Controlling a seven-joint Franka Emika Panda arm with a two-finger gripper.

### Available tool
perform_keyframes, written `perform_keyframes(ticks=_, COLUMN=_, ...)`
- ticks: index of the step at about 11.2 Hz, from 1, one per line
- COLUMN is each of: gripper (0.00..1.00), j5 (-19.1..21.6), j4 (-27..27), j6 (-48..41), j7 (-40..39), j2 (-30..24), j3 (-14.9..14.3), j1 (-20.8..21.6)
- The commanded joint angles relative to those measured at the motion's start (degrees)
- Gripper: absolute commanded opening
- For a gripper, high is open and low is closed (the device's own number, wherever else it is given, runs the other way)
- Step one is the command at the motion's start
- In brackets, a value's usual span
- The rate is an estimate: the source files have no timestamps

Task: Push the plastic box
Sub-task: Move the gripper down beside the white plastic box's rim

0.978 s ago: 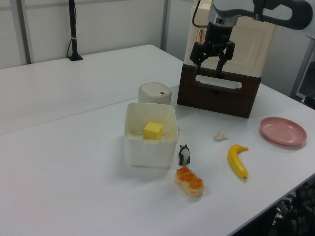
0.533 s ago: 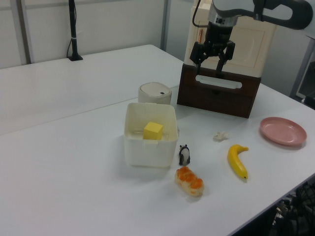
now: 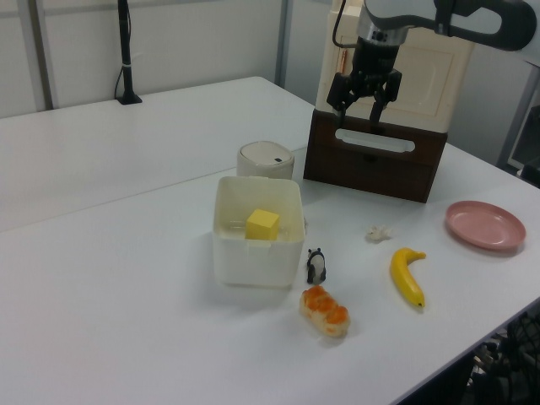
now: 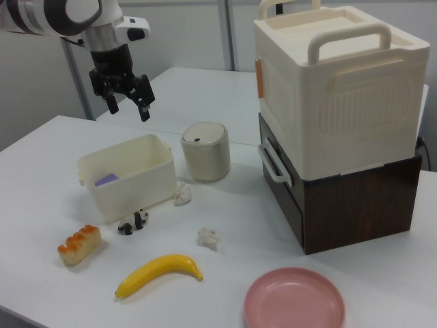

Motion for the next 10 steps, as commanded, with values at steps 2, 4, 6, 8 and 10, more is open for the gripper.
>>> perform_keyframes(ticks=2, gripper=1.0, j5=0.5, j4=-2.9, j6=-0.4, j7=-24.1, j2=-1.0, j3=-0.8, j1=0.1)
perform_keyframes(ticks=4, gripper=1.0, j5=-0.6, j4=-6.0, j6=-0.3, j7=-37.6, j2=-1.3, j3=-0.9, j1=0.1)
perform_keyframes(ticks=6, gripper=1.0, j5=-4.1, j4=-8.3, j6=0.4, j7=-48.2, j2=-1.2, j3=-0.8, j1=0.1)
perform_keyframes(ticks=8, gripper=1.0, j5=-4.4, j4=-12.4, j6=7.0, j7=-49.3, j2=-0.7, j3=-0.7, j1=0.7)
perform_keyframes(ticks=10, gripper=1.0, j5=-7.0, j4=-16.2, j6=13.7, j7=-49.4, j2=0.4, j3=-0.6, j1=1.1)
